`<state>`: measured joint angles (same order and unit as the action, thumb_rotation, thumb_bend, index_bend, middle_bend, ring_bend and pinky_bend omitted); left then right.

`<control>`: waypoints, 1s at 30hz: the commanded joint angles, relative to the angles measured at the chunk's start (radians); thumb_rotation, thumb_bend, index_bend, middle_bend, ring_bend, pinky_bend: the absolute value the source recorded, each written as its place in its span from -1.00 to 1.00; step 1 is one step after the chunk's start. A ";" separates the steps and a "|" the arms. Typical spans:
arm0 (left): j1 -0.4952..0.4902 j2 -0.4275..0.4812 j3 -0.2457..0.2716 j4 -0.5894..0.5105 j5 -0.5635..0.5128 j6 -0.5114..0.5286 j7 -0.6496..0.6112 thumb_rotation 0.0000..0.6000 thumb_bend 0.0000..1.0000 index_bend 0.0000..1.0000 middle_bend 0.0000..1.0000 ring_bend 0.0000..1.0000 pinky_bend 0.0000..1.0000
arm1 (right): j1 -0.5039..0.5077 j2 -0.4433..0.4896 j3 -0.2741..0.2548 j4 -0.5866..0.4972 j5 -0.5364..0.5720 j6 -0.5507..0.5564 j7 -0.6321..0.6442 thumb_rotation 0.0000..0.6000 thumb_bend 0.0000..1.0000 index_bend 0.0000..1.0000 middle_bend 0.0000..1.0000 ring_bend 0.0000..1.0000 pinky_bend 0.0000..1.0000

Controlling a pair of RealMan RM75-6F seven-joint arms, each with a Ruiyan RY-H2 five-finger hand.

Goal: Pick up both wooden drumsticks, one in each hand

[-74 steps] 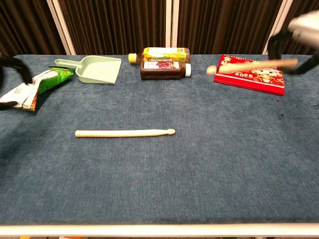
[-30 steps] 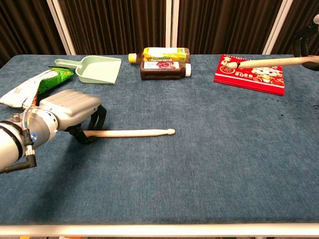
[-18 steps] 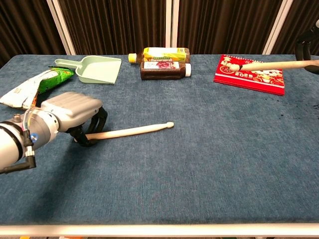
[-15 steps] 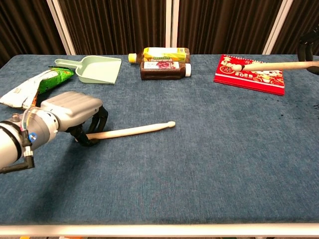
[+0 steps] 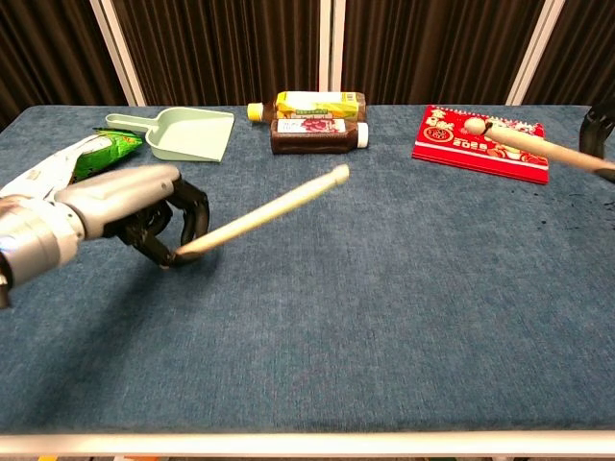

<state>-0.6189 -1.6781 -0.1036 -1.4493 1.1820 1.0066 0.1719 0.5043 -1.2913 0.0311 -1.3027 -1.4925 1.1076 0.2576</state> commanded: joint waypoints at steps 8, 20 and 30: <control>-0.038 0.055 -0.035 0.019 0.297 0.032 -0.428 1.00 0.00 0.27 0.41 0.60 0.74 | 0.014 -0.118 -0.088 -0.051 -0.167 0.015 0.435 1.00 0.36 0.32 0.18 -0.34 -0.64; -0.101 0.015 -0.037 0.047 0.335 0.017 -0.440 1.00 0.00 0.27 0.41 0.59 0.74 | 0.062 -0.262 -0.015 -0.061 -0.099 -0.030 0.405 1.00 0.38 0.36 0.18 -0.33 -0.64; -0.108 0.007 -0.024 0.056 0.341 0.032 -0.424 1.00 0.00 0.27 0.41 0.59 0.74 | 0.094 -0.297 0.020 -0.077 -0.057 -0.067 0.335 1.00 0.38 0.36 0.18 -0.32 -0.64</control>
<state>-0.7270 -1.6707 -0.1275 -1.3931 1.5231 1.0388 -0.2525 0.5952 -1.5872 0.0485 -1.3765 -1.5532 1.0444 0.5971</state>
